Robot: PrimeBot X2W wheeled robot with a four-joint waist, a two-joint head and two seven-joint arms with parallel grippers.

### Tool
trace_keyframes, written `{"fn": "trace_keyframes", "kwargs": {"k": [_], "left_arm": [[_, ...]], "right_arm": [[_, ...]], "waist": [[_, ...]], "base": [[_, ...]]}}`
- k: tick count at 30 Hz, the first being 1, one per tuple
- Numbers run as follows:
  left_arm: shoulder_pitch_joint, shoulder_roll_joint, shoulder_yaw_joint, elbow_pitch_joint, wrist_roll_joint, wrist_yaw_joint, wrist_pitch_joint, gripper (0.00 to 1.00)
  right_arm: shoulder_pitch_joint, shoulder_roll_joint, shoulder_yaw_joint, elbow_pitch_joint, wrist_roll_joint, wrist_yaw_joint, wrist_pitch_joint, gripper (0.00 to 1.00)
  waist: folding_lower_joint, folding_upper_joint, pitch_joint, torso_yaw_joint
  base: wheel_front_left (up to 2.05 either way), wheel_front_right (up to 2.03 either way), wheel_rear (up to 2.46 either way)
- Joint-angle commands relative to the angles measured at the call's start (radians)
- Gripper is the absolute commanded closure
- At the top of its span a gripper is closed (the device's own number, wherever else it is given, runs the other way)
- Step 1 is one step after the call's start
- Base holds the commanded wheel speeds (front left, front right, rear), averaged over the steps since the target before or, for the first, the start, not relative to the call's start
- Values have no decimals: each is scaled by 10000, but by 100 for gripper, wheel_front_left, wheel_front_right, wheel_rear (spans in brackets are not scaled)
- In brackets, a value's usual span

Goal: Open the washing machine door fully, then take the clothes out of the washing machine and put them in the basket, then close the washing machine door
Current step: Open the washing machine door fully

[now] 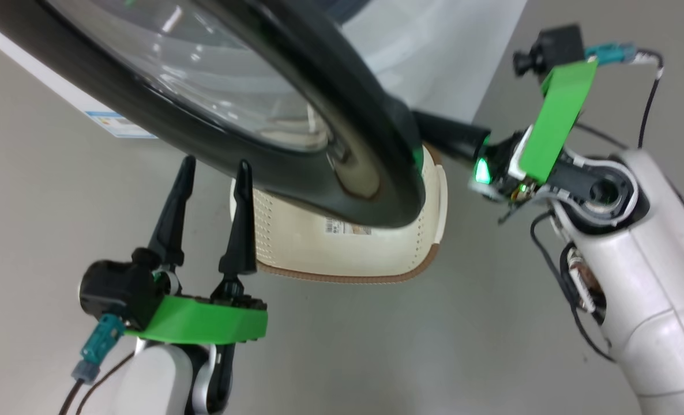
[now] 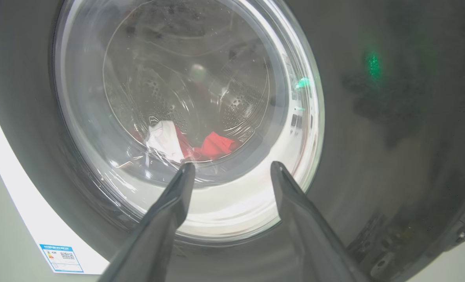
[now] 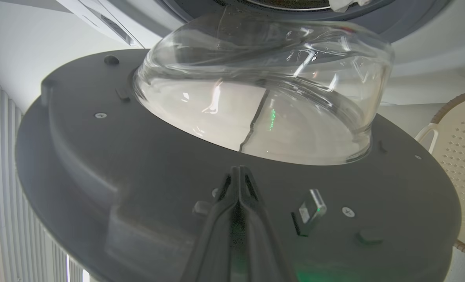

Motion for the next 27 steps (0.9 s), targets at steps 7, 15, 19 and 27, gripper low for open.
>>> {"fn": "trace_keyframes", "kwargs": {"k": [7,15,19,27], "left_arm": [[575,158,408,-160,-116,138,-49,0],[1109,158,462,8,-246,122,-49,0],[1238,158,466,83,-273,91,-49,0],[1627,158,446,326,-267,-51,-49,0]], "right_arm": [[872,397,295,-413,-210,77,463,100],[1483,520,450,-426,-260,77,883,100],[1711,550,508,-425,-298,77,1011,100],[2330,656,829,-336,-419,77,970,100]], "waist": [[-1,0,-872,773],[-1,0,-1619,1485],[-1,0,-1919,1791],[-1,0,-2759,2689]], "base": [[0,0,0],[0,0,0],[0,0,0],[0,0,0]]}}
